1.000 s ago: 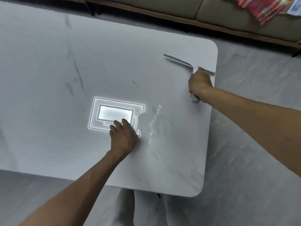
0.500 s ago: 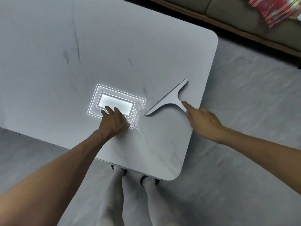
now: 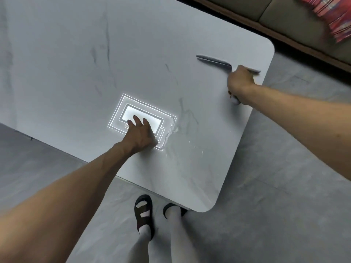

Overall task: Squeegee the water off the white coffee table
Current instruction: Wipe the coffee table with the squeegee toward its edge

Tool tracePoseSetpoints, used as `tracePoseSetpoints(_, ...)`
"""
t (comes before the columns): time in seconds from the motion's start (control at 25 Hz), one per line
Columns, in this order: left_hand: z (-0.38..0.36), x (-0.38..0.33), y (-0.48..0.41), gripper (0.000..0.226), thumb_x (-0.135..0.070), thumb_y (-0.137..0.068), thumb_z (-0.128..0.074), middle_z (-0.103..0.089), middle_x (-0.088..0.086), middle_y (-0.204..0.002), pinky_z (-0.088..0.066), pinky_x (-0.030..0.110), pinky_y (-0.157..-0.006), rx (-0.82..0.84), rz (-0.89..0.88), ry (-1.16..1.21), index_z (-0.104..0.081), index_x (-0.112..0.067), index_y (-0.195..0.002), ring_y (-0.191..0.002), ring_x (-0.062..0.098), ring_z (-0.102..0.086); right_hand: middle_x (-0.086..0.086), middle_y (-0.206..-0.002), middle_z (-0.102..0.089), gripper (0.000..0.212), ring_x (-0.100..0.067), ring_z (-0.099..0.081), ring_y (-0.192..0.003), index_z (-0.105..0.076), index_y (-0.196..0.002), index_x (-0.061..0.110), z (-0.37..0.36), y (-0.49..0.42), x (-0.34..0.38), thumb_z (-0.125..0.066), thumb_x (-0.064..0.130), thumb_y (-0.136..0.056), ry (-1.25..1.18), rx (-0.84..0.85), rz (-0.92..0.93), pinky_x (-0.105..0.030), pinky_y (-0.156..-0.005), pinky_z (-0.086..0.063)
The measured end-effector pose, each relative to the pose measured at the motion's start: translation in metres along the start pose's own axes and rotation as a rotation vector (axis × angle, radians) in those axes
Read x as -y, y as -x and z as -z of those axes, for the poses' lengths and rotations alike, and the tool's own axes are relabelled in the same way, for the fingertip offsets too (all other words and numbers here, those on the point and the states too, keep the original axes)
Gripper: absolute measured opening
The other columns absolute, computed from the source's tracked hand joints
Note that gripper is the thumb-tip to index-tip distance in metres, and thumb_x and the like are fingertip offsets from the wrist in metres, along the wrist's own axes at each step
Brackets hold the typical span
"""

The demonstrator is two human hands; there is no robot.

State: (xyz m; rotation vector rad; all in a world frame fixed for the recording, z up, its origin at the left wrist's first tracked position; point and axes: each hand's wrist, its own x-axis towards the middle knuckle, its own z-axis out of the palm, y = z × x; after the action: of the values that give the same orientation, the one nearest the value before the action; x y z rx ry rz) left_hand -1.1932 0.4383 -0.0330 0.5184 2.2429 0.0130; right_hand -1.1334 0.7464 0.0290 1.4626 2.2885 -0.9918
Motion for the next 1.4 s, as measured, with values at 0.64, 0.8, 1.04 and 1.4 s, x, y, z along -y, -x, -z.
tracePoseSetpoints(0.64,-0.026,0.078,0.069,0.026,-0.006,-0.091,-0.042,-0.06,0.017,-0.117,-0.043,0.037,-0.081,-0.147,-0.204,0.148,-0.055,-0.001,-0.113,-0.1,0.036,-0.057,0.001,-0.109,-0.068,0.046,-0.024,-0.064,-0.093,-0.021,-0.146,0.048,-0.064,0.177,-0.111,-0.025,0.036,-0.102,0.622,0.17,0.462,-0.034,-0.066,-0.047)
tracePoseSetpoints(0.8,-0.022,0.095,0.081,0.039,-0.012,-0.09,-0.047,-0.067,0.012,-0.119,-0.051,0.037,-0.092,-0.088,-0.122,0.285,-0.057,-0.013,-0.128,-0.109,0.033,-0.062,0.007,-0.114,-0.068,0.043,-0.023,-0.065,-0.096,-0.028,-0.14,0.052,-0.039,0.187,-0.102,-0.023,0.042,-0.099,0.687,0.108,0.471,-0.032,-0.063,-0.043)
tracePoseSetpoints(1.04,-0.017,0.136,0.091,0.021,-0.025,-0.089,-0.057,-0.072,0.005,-0.093,-0.054,0.035,-0.077,-0.258,0.079,0.486,-0.066,-0.02,-0.107,-0.083,0.027,-0.066,0.012,-0.121,-0.065,0.044,-0.02,-0.062,-0.108,-0.029,-0.14,0.051,-0.101,0.219,-0.033,-0.022,0.056,-0.097,0.715,0.297,0.781,-0.034,-0.073,-0.043)
tracePoseSetpoints(1.4,-0.058,0.11,0.105,0.044,-0.001,-0.089,-0.046,-0.055,0.018,-0.129,-0.042,0.039,-0.099,-0.361,-0.074,0.208,-0.05,-0.004,-0.133,-0.118,0.033,-0.051,0.004,-0.104,-0.065,0.042,-0.024,-0.062,-0.093,-0.029,-0.142,0.052,-0.155,0.214,-0.066,-0.024,0.048,-0.101,0.708,0.431,0.857,-0.032,-0.068,-0.039)
